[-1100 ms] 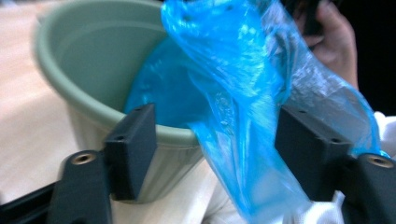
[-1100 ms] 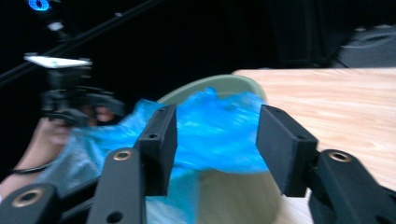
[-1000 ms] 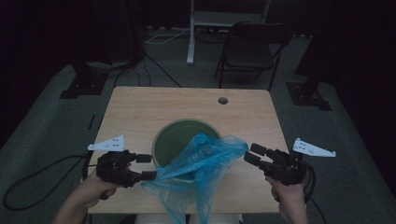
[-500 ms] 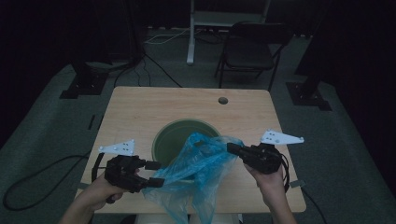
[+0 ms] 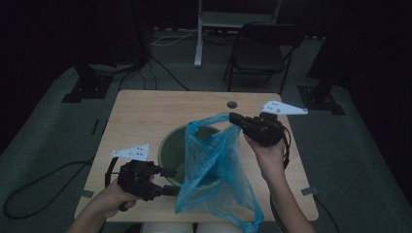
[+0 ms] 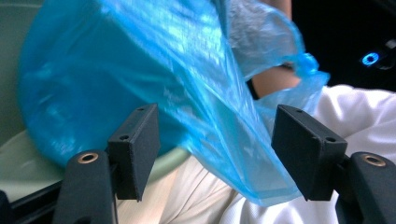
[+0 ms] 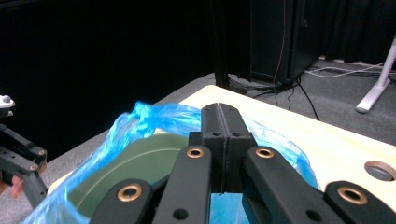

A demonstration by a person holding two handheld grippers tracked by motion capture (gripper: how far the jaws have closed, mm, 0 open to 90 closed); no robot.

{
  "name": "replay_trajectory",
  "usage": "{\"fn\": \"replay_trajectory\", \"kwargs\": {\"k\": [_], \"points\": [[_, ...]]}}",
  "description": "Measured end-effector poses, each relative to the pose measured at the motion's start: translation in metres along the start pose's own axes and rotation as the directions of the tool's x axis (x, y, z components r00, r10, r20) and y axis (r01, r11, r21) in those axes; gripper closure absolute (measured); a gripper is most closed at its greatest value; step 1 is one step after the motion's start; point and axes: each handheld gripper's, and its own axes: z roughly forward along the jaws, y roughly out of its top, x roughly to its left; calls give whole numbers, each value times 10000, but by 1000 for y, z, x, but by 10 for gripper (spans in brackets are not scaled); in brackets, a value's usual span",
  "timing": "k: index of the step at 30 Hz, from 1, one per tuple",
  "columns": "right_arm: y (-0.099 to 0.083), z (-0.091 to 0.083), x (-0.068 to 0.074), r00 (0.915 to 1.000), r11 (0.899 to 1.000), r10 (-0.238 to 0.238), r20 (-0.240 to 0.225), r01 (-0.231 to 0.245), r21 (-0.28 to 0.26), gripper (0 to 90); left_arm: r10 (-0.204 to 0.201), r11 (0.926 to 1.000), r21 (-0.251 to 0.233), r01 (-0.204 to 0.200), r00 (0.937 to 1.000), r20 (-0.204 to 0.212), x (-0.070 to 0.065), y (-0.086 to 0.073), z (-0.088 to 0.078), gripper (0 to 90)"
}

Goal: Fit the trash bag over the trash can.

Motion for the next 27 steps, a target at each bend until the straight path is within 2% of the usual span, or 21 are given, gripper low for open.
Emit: {"fn": "replay_trajectory", "kwargs": {"k": [5, 9, 11, 12, 13, 14, 15, 16, 17, 18, 19, 20, 21, 22, 23, 24, 25, 26, 27], "points": [[5, 13, 2, 10000, 10000, 13, 51, -14, 47, 900, -130, 9999, 83, 128, 9997, 227, 1, 8, 17, 331], [8, 18, 3, 10000, 10000, 1, 73, -1, 8, 900, -52, 9999, 111, 48, 9994, 354, 0, 12, 28, 332], [11, 22, 4, 9996, 10000, -75, 254, 76, -44, 900, -11, 10000, 48, 8, 9989, 469, 1, 14, 31, 451], [12, 23, 4, 9996, 10000, -93, 284, 94, -31, 900, 98, 10000, -18, -98, 9997, 241, 1, 14, 31, 502], [12, 23, 4, 9994, 9999, -104, 327, 106, -43, 900, 199, 9998, -46, -199, 9997, 114, 1, 14, 32, 639], [12, 23, 4, 9994, 9999, -104, 327, 106, -43, 900, 199, 9998, -46, -199, 9997, 114, 1, 14, 32, 706], [12, 24, 3, 9993, 9999, -97, 371, 99, -50, 900, 374, 9992, -146, -377, 9991, -221, 1, 15, 31, 706], [10, 24, 1, 9993, 10000, -12, 378, 13, -36, 900, 615, 9975, -307, -637, 9958, -678, 2, 16, 26, 882], [10, 24, 1, 9993, 10000, -12, 378, 13, -36, 900, 615, 9975, -307, -637, 9958, -678, 2, 16, 26, 900], [8, 24, 0, 9992, 10000, 6, 404, -5, -17, 900, 638, 9970, -383, -676, 9936, -929, 2, 16, 22, 900], [6, 23, -2, 9991, 10000, 12, 429, -13, 24, 900, 690, 9960, -479, -751, 9905, -1186, 4, 17, 16, 900], [1, 21, -6, 9990, 10000, 63, 444, -66, 55, 900, 582, 9949, -723, -710, 9844, -1659, 9, 18, 3, 900], [-2, 20, -8, 9986, 9999, 92, 522, -97, 83, 900, 507, 9943, -827, -678, 9799, -1929, 13, 19, -4, 900], [-5, 20, -12, 9986, 9999, 133, 505, -137, 84, 900, 507, 9943, -827, -678, 9799, -1929, 13, 19, -4, 900], [-5, 20, -12, 9986, 9999, 133, 505, -137, 84, 900, 417, 9935, -935, -642, 9733, -2256, 16, 19, -10, 900], [-10, 21, -18, 9982, 9993, 328, 496, -336, 156, 900, 350, 9926, -1011, -679, 9541, -2973, 22, 20, -21, 900], [-12, 22, -21, 9982, 9992, 355, 486, -364, 176, 900, 350, 9926, -1011, -679, 9541, -2973, 22, 20, -21, 900], [-14, 22, -24, 9978, 9988, 416, 524, -428, 230, 900, 231, 9925, -1053, -629, 9391, -3428, 30, 20, -30, 900], [-15, 24, -26, 9974, 9987, 427, 584, -443, 268, 900, 85, 9920, -1142, -544, 9293, -3692, 33, 20, -33, 900]]}}
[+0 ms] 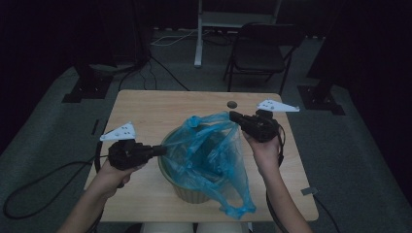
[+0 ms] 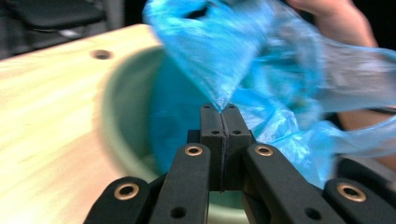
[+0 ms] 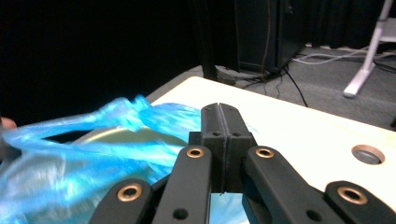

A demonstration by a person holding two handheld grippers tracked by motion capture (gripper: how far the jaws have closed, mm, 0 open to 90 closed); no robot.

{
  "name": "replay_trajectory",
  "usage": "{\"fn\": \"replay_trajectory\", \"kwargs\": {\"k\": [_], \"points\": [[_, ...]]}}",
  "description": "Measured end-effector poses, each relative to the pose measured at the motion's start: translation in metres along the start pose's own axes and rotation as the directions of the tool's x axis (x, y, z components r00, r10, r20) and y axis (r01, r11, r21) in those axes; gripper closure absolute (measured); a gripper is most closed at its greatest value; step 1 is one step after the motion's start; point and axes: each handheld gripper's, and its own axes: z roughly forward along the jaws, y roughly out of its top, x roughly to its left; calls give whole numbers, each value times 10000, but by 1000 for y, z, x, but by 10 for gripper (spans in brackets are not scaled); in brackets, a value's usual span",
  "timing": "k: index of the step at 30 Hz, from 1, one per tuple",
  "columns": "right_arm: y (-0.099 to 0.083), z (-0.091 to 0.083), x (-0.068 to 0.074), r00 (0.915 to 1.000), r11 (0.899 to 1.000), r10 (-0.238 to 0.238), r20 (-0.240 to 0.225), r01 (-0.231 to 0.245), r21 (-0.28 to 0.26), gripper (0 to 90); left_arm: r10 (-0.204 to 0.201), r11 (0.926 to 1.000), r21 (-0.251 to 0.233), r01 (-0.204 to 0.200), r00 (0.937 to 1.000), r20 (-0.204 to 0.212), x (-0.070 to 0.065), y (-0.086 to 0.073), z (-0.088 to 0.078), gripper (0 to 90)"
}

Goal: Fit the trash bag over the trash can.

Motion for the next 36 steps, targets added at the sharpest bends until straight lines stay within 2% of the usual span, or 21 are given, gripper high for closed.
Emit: {"fn": "replay_trajectory", "kwargs": {"k": [1, 5, 6, 8, 9, 11, 12, 14, 15, 16, 17, 18, 19, 22, 24, 25, 27, 28, 30, 33, 36], "points": [[-1, 1, -2, 10000, 10000, 0, 49, 0, 42, 900, 0, 10000, 0, 0, 10000, 0, 0, 0, 0, 900], [-4, 7, -7, 9999, 9999, 44, 166, -46, 142, 900, -107, 9998, 129, 117, 9972, -736, 15, -1, 0, 900], [-4, 7, -7, 9999, 9999, 44, 166, -46, 142, 900, -107, 9998, 129, 117, 9972, -736, 15, -1, 0, 900], [-8, 15, -16, 9987, 9994, 200, 460, -213, 289, 900, -528, 9984, 143, 546, 9931, -1044, 31, -7, 2, 900], [-10, 18, -19, 9984, 9991, 254, 499, -271, 337, 900, -528, 9984, 143, 546, 9931, -1044, 31, -7, 2, 900], [-11, 21, -22, 9980, 9987, 267, 568, -291, 412, 900, -574, 9975, 329, 625, 9889, -1368, 38, -11, 6, 900], [-15, 28, -27, 9975, 9974, 390, 588, -424, 580, 900, -612, 9970, 390, 675, 9876, -1443, 40, -12, 7, 900], [-19, 36, -31, 9967, 9956, 471, 660, -522, 783, 900, -845, 9946, 476, 926, 9850, -1501, 47, -18, 13, 900], [-22, 40, -33, 9965, 9949, 495, 669, -551, 842, 900, -845, 9946, 476, 926, 9850, -1501, 47, -18, 13, 900], [-24, 44, -35, 9958, 9942, 529, 742, -595, 901, 900, -952, 9932, 511, 1049, 9817, -1652, 51, -21, 17, 900], [-24, 44, -35, 9958, 9942, 529, 742, -595, 901, 900, -952, 9932, 511, 1049, 9817, -1652, 51, -21, 17, 900], [-29, 52, -39, 9948, 9919, 678, 758, -754, 1022, 900, -981, 9923, 579, 1091, 9812, -1662, 53, -23, 19, 900], [-32, 55, -42, 9941, 9909, 746, 789, -828, 1061, 900, -1073, 9909, 606, 1204, 9766, -1863, 57, -25, 22, 900], [-40, 66, -47, 9925, 9872, 906, 821, -1004, 1242, 900, -1128, 9892, 712, 1281, 9756, -1882, 61, -28, 25, 900], [-40, 66, -47, 9925, 9872, 906, 821, -1004, 1242, 900, -1209, 9874, 789, 1369, 9761, -1807, 63, -31, 27, 900], [-51, 76, -51, 9917, 9827, 1034, 761, -1137, 1459, 900, -1402, 9838, 876, 1563, 9761, -1663, 66, -37, 31, 900], [-55, 78, -51, 9913, 9811, 1074, 757, -1179, 1531, 900, -1543, 9812, 909, 1702, 9750, -1596, 68, -44, 34, 900], [-64, 85, -53, 9901, 9763, 1159, 786, -1281, 1746, 900, -1571, 9792, 1017, 1755, 9734, -1666, 69, -49, 36, 900], [-71, 89, -54, 9893, 9732, 1123, 934, -1285, 1909, 900, -1650, 9776, 1026, 1839, 9717, -1691, 71, -52, 37, 900], [-82, 92, -59, 9859, 9669, 1392, 931, -1556, 2023, 900, -2044, 9694, 1088, 2200, 9690, -1384, 75, -64, 37, 900], [-93, 90, -63, 9832, 9631, 1628, 831, -1766, 2029, 900, -2133, 9671, 1138, 2275, 9690, -1247, 75, -72, 37, 900]]}}
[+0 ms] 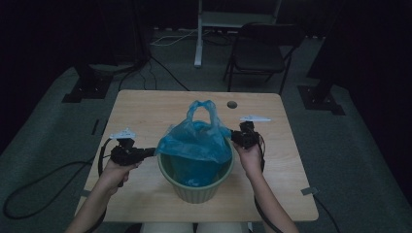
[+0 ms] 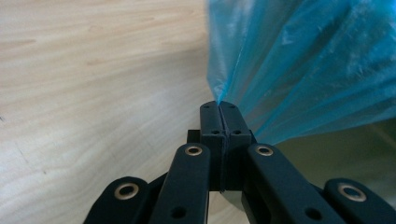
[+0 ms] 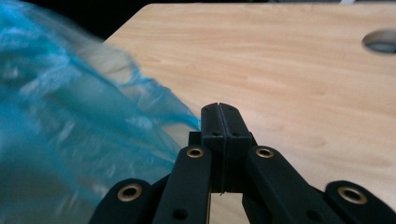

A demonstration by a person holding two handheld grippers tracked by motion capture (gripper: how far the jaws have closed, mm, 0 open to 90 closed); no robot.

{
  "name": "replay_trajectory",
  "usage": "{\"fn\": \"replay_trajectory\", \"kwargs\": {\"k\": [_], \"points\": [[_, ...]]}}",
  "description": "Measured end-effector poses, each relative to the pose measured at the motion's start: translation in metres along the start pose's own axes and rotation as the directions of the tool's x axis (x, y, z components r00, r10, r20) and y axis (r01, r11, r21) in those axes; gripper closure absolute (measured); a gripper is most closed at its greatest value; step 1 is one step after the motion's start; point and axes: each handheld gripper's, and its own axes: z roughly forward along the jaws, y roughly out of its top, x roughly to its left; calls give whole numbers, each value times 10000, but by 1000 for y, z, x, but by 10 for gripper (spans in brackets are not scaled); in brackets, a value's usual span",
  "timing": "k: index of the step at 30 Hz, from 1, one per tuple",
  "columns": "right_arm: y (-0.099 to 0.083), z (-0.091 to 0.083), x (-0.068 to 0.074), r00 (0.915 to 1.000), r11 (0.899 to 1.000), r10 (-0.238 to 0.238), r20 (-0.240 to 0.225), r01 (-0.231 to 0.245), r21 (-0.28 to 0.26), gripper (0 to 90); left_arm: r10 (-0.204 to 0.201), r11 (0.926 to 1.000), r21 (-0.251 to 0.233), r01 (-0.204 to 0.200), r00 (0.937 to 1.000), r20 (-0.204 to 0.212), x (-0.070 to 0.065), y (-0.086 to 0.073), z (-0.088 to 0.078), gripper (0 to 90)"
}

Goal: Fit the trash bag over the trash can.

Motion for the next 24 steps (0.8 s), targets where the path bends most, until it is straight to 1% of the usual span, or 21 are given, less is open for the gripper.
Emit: {"fn": "replay_trajectory", "kwargs": {"k": [1, 3, 5, 7, 8, 9, 10, 11, 12, 13, 14, 15, 16, 17, 18, 19, 20, 21, 22, 23, 24], "points": [[0, 0, 0, 10000, 10000, 0, 0, 0, 0, 900, 0, 10000, 0, 0, 10000, 0, 0, 0, 0, 900], [-13, 1, -2, 9999, 9999, 79, -127, -78, 120, 900, -19, 10000, 61, 18, 9997, 226, 0, -7, 2, 900], [-17, 1, -1, 9999, 9999, 26, -105, -25, 169, 900, -68, 10000, 70, 66, 9997, 249, -1, -9, 3, 900], [-30, 4, -3, 9997, 9989, 109, -225, -98, 463, 900, -41, 9999, 96, 37, 9994, 358, -2, -12, 3, 900], [-30, 4, -3, 9997, 9989, 109, -225, -98, 463, 900, -41, 9999, 96, 37, 9994, 358, -2, -12, 3, 900], [-32, 1, -5, 9994, 9986, 246, -242, -234, 469, 831, -29, 10000, 74, 26, 9994, 343, -2, -12, 2, 876], [-31, -1, -7, 9996, 9987, 255, -141, -248, 453, 788, -80, 9999, -84, 82, 9995, 296, 0, -12, -3, 849], [-31, -1, -7, 9996, 9987, 255, -141, -248, 453, 788, -80, 9999, -84, 82, 9995, 296, 0, -12, -3, 830], [-26, -10, -12, 9992, 9989, 400, -40, -399, 265, 699, -86, 9999, -125, 90, 9994, 326, 1, -12, -6, 795], [-23, -15, -15, 9987, 9985, 515, 54, -515, 174, 674, -87, 9998, -186, 93, 9994, 331, 2, -11, -10, 754], [-23, -15, -15, 9987, 9985, 515, 54, -515, 174, 674, -123, 9996, -260, 132, 9993, 348, 3, -12, -13, 754], [-17, -27, -22, 9973, 9973, 728, 82, -728, -24, 605, -25, 9995, -313, 35, 9994, 337, 5, -13, -21, 720], [-14, -34, -25, 9965, 9964, 835, 94, -834, -135, 574, -25, 9995, -313, 35, 9994, 337, 5, -13, -21, 674], [-11, -40, -27, 9958, 9956, 913, 111, -910, -243, 542, -6, 9995, -318, 14, 9996, 268, 5, -14, -24, 675], [-7, -47, -28, 9951, 9946, 976, 144, -970, -378, 531, 48, 9996, -290, -41, 9998, 212, 6, -14, -27, 666], [-7, -47, -28, 9951, 9946, 976, 144, -970, -378, 531, 102, 9994, -318, -97, 9998, 146, 6, -15, -30, 666], [0, -60, -30, 9941, 9919, 1076, 106, -1066, -691, 517, 142, 9993, -349, -140, 9999, 40, 6, -14, -34, 621], [5, -65, -29, 9949, 9919, 989, 195, -970, -825, 505, 215, 9985, -502, -217, 9998, -36, 5, -13, -38, 600], [9, -70, -28, 9955, 9925, 905, 268, -879, -854, 493, 246, 9961, -845, -251, 9997, -76, 4, -9, -47, 560], [9, -70, -28, 9955, 9925, 905, 268, -879, -854, 493, 246, 9961, -845, -251, 9997, -76, 4, -9, -47, 546], [13, -73, -28, 9959, 9924, 875, 248, -849, -889, 492, 268, 9943, -1028, -278, 9996, -116, 2, -6, -51, 546]]}}
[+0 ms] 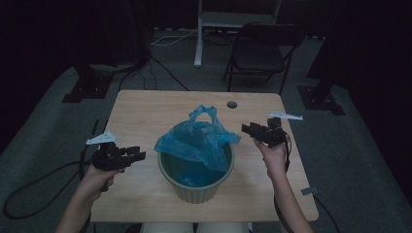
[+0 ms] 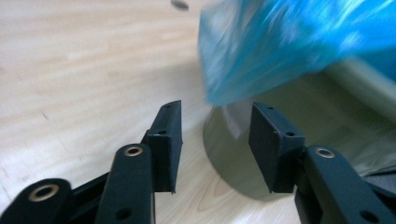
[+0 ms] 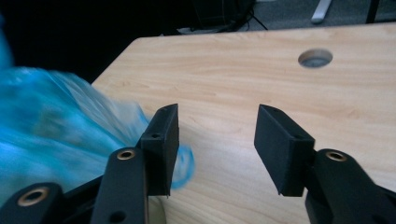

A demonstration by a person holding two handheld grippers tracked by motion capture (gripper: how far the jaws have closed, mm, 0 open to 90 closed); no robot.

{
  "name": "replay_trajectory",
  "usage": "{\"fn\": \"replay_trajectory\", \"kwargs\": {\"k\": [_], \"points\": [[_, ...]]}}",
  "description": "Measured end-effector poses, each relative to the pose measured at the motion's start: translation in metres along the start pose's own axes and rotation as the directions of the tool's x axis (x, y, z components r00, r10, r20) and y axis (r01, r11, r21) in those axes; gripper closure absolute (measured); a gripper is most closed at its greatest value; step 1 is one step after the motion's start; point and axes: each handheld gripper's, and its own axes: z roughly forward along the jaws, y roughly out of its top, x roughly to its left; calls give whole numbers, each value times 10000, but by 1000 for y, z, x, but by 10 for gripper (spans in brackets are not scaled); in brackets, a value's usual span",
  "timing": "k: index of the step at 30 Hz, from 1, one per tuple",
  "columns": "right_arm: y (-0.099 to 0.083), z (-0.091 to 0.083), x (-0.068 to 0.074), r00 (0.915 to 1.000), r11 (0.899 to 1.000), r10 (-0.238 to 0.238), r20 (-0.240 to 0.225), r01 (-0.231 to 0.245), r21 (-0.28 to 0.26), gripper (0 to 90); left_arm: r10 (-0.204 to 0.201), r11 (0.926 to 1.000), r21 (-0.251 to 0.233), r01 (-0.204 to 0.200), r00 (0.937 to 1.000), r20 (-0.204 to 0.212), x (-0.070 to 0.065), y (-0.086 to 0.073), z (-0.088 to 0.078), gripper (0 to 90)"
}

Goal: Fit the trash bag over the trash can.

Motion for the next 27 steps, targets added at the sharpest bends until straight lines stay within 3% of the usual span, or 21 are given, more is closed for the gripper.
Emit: {"fn": "replay_trajectory", "kwargs": {"k": [1, 3, 4, 6, 7, 9, 10, 11, 12, 14, 15, 16, 18, 19, 20, 22, 24, 25, 26, 27], "points": [[5, -3, 0, 10000, 10000, -6, 34, 6, 2, 486, 213, 9994, -277, -214, 9998, -26, -5, 9, -6, 449], [7, -3, -1, 10000, 10000, 54, 66, -55, 53, 477, 267, 9990, -366, -271, 9996, -108, -8, 14, -7, 395], [9, -5, -2, 9992, 9994, 349, -185, -349, -33, 477, 382, 9977, -560, -381, 9993, 4, -13, 25, -10, 390], [11, -8, -1, 9984, 9988, 454, -331, -459, -156, 477, 428, 9970, -636, -431, 9991, -59, -16, 31, -10, 389], [15, -16, 8, 9953, 9971, 512, -824, -556, -525, 467, 539, 9958, -739, -534, 9985, 46, -19, 36, -10, 374], [18, -19, 15, 9935, 9965, 415, -1059, -489, -683, 458, 747, 9942, -797, -727, 9970, 215, -25, 48, -7, 351], [26, -25, 33, 9863, 9961, 134, -1647, -275, -835, 413, 948, 9924, -822, -918, 9949, 337, -29, 54, -5, 351], [26, -25, 33, 9863, 9961, 134, -1647, -275, -835, 413, 1066, 9914, -795, -1035, 9937, 356, -33, 60, -2, 351], [32, -30, 53, 9753, 9948, -226, -2196, 2, -1015, 401, 1224, 9899, -776, -1190, 9917, 400, -38, 65, 2, 350], [37, -34, 73, 9598, 9925, -592, -2743, 273, -1188, 373, 1662, 9849, -572, -1634, 9849, 483, -48, 73, 11, 313], [37, -34, 73, 9598, 9925, -592, -2743, 273, -1188, 373, 1857, 9821, -424, -1837, 9814, 495, -52, 77, 16, 313], [41, -38, 90, 9372, 9907, -792, -3397, 363, -1308, 353, 2004, 9796, -271, -1992, 9783, 530, -55, 80, 21, 313], [41, -38, 90, 9372, 9907, -792, -3397, 363, -1308, 353, 2106, 9776, -110, -2103, 9766, 433, -58, 82, 27, 314], [42, -39, 97, 9254, 9904, -906, -3681, 449, -1310, 339, 2292, 9732, 50, -2299, 9715, 601, -63, 85, 36, 314], [40, -43, 111, 9002, 9889, -1165, -4197, 660, -1330, 323, 2400, 9705, 107, -2410, 9690, 593, -65, 86, 40, 314], [36, -44, 121, 8870, 9882, -1366, -4411, 910, -1230, 320, 2396, 9703, 199, -2411, 9690, 594, -66, 88, 46, 320], [34, -44, 125, 8831, 9871, -1513, -4441, 1113, -1149, 344, 2397, 9703, 158, -2414, 9683, 698, -66, 88, 48, 446], [32, -42, 129, 8839, 9847, -1722, -4349, 1427, -999, 390, 2444, 9693, 113, -2458, 9671, 714, -66, 89, 52, 446], [26, -38, 135, 8912, 9727, -2298, -3912, 2230, -635, 685, 2444, 9694, 77, -2454, 9676, 638, -66, 89, 53, 743], [26, -38, 135, 8912, 9727, -2298, -3912, 2230, -635, 685, 2419, 9701, 53, -2428, 9678, 694, -67, 89, 53, 743]]}}
